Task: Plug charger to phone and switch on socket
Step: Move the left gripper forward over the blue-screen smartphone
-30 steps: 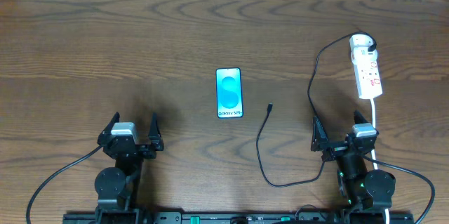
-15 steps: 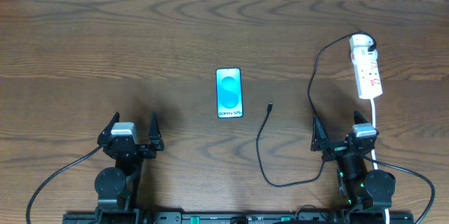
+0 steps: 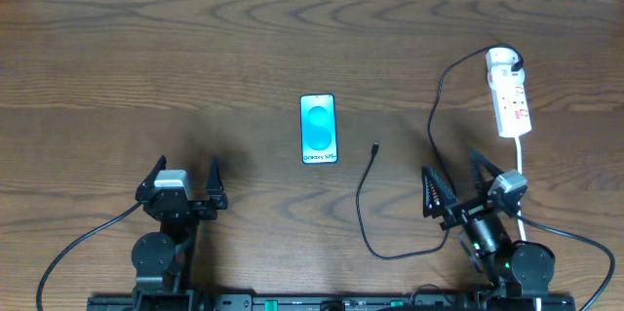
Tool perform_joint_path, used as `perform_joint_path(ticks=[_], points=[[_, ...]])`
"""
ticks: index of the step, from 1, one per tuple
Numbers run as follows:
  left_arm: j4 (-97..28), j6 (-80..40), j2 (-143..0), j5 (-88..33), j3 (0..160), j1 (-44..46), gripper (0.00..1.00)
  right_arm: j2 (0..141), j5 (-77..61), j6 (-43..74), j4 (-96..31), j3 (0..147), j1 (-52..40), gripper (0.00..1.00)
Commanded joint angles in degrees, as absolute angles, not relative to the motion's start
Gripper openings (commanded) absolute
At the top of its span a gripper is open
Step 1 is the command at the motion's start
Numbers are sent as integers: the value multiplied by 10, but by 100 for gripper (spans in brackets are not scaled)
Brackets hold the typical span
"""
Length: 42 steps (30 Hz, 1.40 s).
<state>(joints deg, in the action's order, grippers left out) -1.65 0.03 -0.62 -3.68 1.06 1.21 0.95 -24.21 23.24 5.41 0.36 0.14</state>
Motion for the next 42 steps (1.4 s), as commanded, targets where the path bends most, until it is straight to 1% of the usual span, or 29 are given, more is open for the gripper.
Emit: perform_joint_path(ticks=[1, 7, 12, 17, 20, 26, 31, 36, 38, 42], points=[[-38, 6, -2, -34, 2, 10, 90, 8, -315, 386, 99, 3, -4, 99], [-38, 6, -2, -34, 2, 10, 90, 8, -314, 388, 224, 3, -4, 99], [-38, 6, -2, -34, 2, 10, 90, 8, -303, 387, 233, 3, -4, 99], [-38, 6, -2, -34, 2, 10, 90, 8, -281, 387, 194, 3, -4, 99], [-38, 6, -2, -34, 2, 10, 90, 8, -230, 387, 130, 3, -4, 99], [-38, 6, -2, -34, 2, 10, 90, 8, -109, 363, -39, 4, -4, 99], [-38, 6, -2, -34, 2, 10, 90, 18, -111, 279, -36, 4, -4, 99], [-38, 6, -2, -34, 2, 10, 90, 18, -102, 273, -34, 4, -4, 99], [-38, 6, -2, -34, 2, 10, 90, 18, -79, 273, -30, 4, -4, 99], [-33, 6, -2, -34, 2, 10, 90, 18, 11, 273, -46, 4, -4, 99]])
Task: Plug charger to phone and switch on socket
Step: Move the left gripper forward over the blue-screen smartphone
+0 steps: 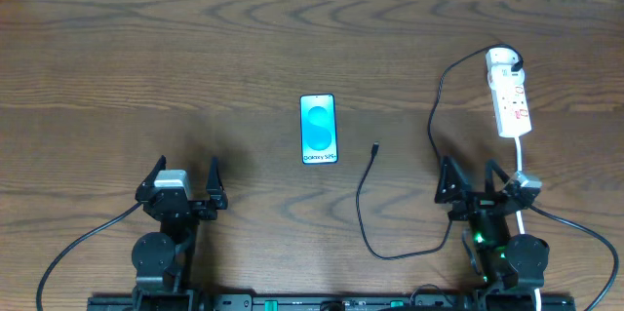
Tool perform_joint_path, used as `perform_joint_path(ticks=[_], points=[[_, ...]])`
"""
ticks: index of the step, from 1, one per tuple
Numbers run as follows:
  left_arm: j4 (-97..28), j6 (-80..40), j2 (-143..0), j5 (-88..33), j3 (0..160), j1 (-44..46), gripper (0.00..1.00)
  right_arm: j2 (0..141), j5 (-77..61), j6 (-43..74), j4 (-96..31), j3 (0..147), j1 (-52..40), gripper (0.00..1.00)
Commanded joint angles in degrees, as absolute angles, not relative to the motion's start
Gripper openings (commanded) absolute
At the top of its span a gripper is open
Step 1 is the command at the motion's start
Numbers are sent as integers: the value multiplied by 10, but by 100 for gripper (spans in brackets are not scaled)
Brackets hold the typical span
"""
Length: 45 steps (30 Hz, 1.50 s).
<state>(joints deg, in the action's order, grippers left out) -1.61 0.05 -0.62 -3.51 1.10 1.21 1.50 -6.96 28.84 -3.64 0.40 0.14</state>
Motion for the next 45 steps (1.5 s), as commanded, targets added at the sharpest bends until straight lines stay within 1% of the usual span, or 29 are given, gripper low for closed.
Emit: perform_joint_path(ticks=[1, 5, 6, 8, 9, 10, 14, 19, 24, 28, 34, 38, 43, 45], points=[[-31, 6, -2, -34, 2, 10, 90, 18, 12, 273, -43, 4, -4, 99], [-31, -3, -2, -50, 2, 10, 90, 18, -17, 269, -28, 4, -4, 99], [-28, -2, -2, -73, 2, 10, 90, 18, -18, 244, -12, 4, -4, 99], [-20, -2, -2, -117, 2, 10, 90, 18, -52, 152, 12, 4, -4, 99], [-8, -2, -2, -161, 2, 10, 90, 18, -100, 44, 24, 4, -4, 99], [0, -3, -2, -182, 2, 10, 90, 18, -116, -8, 23, 4, -4, 99], [10, -3, -2, -204, 14, 10, 90, 18, -115, -63, 13, 4, -4, 99], [8, -2, -3, -203, 60, 10, 90, 18, -110, -58, 0, 4, -4, 99], [-25, -2, -19, -203, 115, 10, 91, 20, -31, -59, -42, 4, -4, 99], [-70, 0, -64, -204, 158, 10, 90, 20, -33, -59, -41, 4, -4, 99], [-92, 9, -172, -222, 221, 10, 90, 20, -33, -59, -41, 4, -4, 99], [-166, 30, -281, -236, 314, 10, 90, 20, -33, -59, -41, 4, -4, 99], [-355, 43, -448, -237, 505, 10, 91, 20, -33, -59, -41, 4, -4, 99], [-399, 42, -500, -276, 562, 10, 90, 20, -33, -59, -41, 4, -4, 99]])
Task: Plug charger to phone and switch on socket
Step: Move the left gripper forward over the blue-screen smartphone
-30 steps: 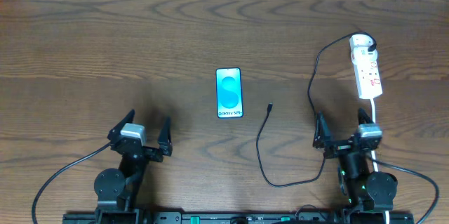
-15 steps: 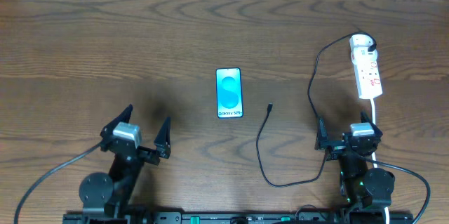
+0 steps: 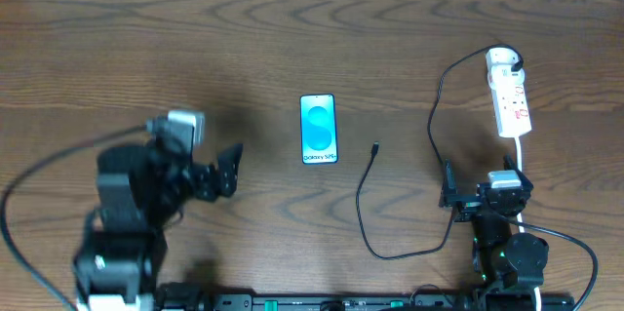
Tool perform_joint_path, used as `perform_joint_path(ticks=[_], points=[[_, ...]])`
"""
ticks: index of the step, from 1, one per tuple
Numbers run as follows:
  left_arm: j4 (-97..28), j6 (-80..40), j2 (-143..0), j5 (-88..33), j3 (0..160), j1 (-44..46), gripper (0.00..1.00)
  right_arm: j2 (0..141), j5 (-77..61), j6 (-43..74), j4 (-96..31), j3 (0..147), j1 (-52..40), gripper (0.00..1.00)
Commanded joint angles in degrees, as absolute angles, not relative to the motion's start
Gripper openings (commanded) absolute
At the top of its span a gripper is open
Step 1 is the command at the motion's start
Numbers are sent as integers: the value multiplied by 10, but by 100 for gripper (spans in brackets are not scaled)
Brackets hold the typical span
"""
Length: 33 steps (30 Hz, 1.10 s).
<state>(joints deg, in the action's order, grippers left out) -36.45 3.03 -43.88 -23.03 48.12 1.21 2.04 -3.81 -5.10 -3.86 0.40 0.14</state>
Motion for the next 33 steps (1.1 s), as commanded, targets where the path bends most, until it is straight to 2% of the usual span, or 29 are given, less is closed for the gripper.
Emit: perform_joint_path(ticks=[1, 5, 11, 14, 22, 29, 33], points=[[-417, 27, -525, -317, 588, 10, 90, 20, -34, -59, -41, 4, -4, 99], [-429, 21, -577, -417, 619, 10, 90, 20, -34, -59, -41, 4, -4, 99], [-427, -65, -628, -418, 632, 20, 91, 20, -33, -59, -41, 4, -4, 99], [-458, -65, -665, -373, 670, 55, 91, 20, -33, -59, -41, 4, -4, 99], [-662, -144, -850, -105, 923, 199, 91, 20, -33, -59, -41, 4, -4, 99], [-867, -155, -1086, -30, 1198, 258, 91, 20, -33, -59, -41, 4, -4, 99], [-834, -156, -1163, -41, 1232, 285, 91, 20, -33, -59, -41, 4, -4, 99]])
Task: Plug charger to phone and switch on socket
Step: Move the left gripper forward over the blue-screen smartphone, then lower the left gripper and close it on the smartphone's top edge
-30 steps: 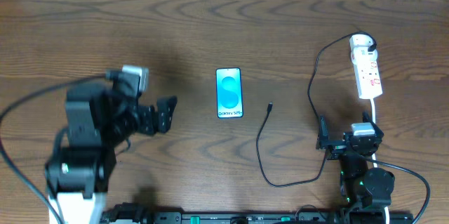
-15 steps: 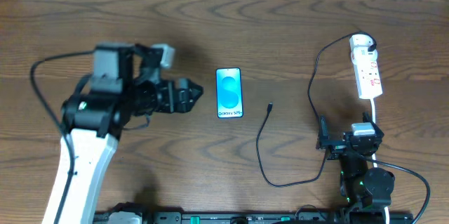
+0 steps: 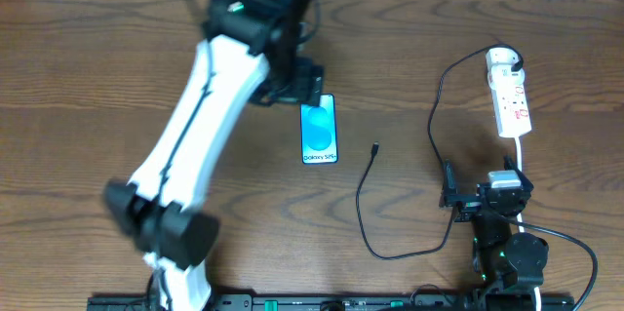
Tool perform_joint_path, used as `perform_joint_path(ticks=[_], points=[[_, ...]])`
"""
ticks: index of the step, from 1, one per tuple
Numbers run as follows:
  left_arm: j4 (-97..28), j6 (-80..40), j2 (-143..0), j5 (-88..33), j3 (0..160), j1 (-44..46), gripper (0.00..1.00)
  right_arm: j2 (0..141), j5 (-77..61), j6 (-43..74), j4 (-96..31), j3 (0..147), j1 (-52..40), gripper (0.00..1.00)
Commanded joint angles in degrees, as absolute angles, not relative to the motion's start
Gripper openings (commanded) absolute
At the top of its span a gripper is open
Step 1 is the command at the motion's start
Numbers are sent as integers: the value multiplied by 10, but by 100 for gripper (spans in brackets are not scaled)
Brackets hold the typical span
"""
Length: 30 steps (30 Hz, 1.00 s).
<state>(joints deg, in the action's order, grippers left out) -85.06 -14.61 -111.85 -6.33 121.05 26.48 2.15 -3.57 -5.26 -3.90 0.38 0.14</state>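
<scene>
A phone [image 3: 320, 131] with a blue lit screen lies flat at mid-table. My left arm reaches across from the lower left, and my left gripper [image 3: 310, 89] hangs over the phone's far end, its dark fingers looking spread with nothing in them. The black charger cable [image 3: 361, 209] loops over the table. Its loose connector tip [image 3: 375, 147] lies just right of the phone. The cable's other end runs up to the plug [image 3: 504, 57] at the top of the white socket strip [image 3: 511, 101]. My right gripper [image 3: 483, 194] rests open near the front right, below the strip.
The strip's white lead [image 3: 522, 160] runs down past my right gripper towards the front edge. The wooden table [image 3: 117, 67] carries nothing else. The left arm's white link [image 3: 190, 145] crosses the left half of the table.
My left arm has stretched from the front left up to the phone, and its gripper is now over the phone's far end. The right arm, phone and cable have not moved.
Both grippers first rested open near the front edge. The right gripper then turned and drew in slightly while the left stayed put. The left arm then rose and swung right, and now it reaches to the phone. Phone, cable and strip have kept their places.
</scene>
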Motion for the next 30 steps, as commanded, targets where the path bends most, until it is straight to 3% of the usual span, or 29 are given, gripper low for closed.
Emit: perform_joint_path(ticks=[1, 16, 30], points=[[-813, -156, -1178, -40, 1232, 291, 90, 20, -33, -59, -41, 4, -4, 99], [-757, -271, -1340, -38, 1231, 306, 90, 20, -33, -59, -41, 4, -4, 99], [-730, -288, -1372, -38, 1221, 307, 90, 20, -33, -59, -41, 4, -4, 99]])
